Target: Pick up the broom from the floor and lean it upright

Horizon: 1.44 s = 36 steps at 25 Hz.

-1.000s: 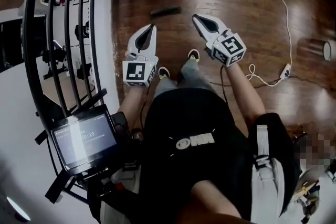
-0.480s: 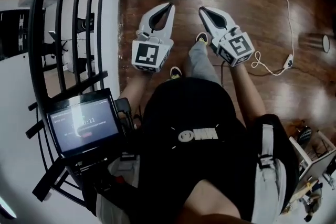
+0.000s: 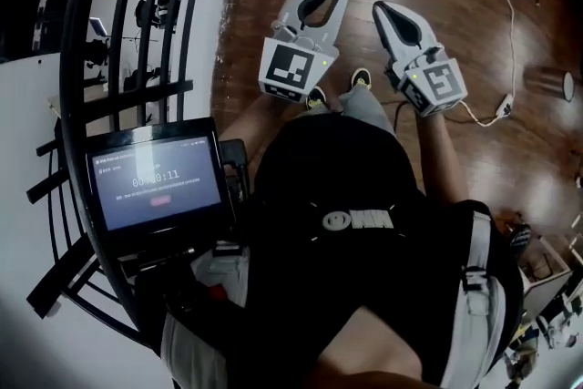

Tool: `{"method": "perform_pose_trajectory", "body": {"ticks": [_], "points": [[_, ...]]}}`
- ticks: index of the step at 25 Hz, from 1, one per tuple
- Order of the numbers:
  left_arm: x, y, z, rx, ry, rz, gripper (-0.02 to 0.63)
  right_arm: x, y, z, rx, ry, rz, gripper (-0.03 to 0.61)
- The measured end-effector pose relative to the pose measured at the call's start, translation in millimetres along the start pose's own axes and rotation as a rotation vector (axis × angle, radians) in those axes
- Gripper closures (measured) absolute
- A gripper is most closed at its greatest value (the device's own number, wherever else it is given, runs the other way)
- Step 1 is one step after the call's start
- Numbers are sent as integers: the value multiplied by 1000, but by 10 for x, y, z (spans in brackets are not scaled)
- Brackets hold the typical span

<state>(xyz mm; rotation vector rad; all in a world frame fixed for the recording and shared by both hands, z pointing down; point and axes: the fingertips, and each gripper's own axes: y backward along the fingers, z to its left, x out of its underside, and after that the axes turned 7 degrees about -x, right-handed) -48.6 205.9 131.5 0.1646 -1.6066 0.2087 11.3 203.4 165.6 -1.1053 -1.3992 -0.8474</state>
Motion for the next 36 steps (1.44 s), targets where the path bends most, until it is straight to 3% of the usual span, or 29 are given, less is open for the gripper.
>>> {"method": "perform_pose_trajectory", "body": {"ticks": [5, 12, 20, 25, 28, 31, 36], "points": [[-95, -70, -13, -29, 36, 3, 598, -59, -90, -68, 14, 26, 35, 575], [-133, -235, 29, -39, 27, -2, 598, -95, -234, -220, 25, 28, 22, 575], [382, -897, -321, -44, -29, 27, 598, 407, 6, -963, 31, 5, -19, 577], [549, -1101, -91, -67, -49, 30, 598, 501, -254, -1157, 16, 6, -29, 575], [301, -1114, 134, -68, -24, 6, 598, 195, -455, -1133, 13, 35, -23, 577], [-74, -665, 429, -80, -25, -8, 598, -184, -672, -659, 4, 60, -20, 575], [-217, 1035, 465, -81, -1, 21, 598, -194, -549, 1032, 5, 49, -2, 575]]}}
